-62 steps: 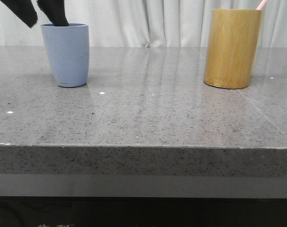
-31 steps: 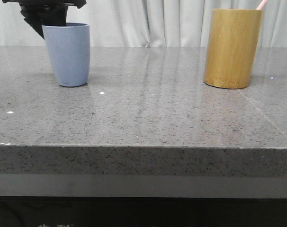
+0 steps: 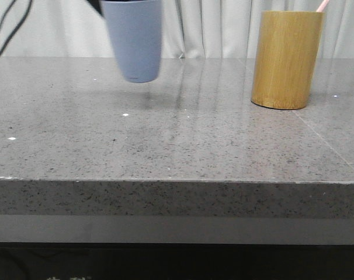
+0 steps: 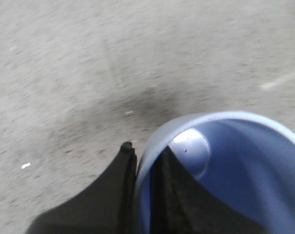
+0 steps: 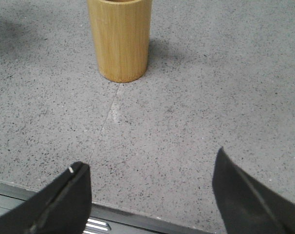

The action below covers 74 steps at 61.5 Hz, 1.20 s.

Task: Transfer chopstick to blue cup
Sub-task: 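Lift the blue cup with the left gripper and set it near the bamboo holder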

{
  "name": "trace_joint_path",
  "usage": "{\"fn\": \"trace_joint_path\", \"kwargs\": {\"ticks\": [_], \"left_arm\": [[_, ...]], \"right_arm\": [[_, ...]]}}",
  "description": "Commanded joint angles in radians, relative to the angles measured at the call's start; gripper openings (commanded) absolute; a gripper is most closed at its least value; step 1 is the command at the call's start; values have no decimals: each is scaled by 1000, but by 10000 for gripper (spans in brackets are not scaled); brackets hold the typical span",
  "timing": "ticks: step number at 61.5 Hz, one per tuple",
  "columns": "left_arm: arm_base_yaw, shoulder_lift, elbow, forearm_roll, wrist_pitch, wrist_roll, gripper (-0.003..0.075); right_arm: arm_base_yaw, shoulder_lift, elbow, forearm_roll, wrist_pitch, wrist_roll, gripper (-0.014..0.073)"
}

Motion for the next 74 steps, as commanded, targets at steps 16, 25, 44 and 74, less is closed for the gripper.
{"fn": "trace_joint_path", "kwargs": {"ticks": [16, 25, 44, 74], "left_arm": [[-108, -11, -43, -6, -69, -7, -19], [-124, 15, -43, -6, -70, -7, -19], [-124, 25, -45, -13, -72, -7, 5], [-124, 21, -142, -16, 9, -7, 295]], "right_arm": [[-1, 14, -27, 3, -57, -9, 538], [-1, 14, -27, 3, -56, -9, 538], [-1, 14, -27, 3, -58, -9, 538], [-1, 14, -16, 4, -173, 24, 538]]}}
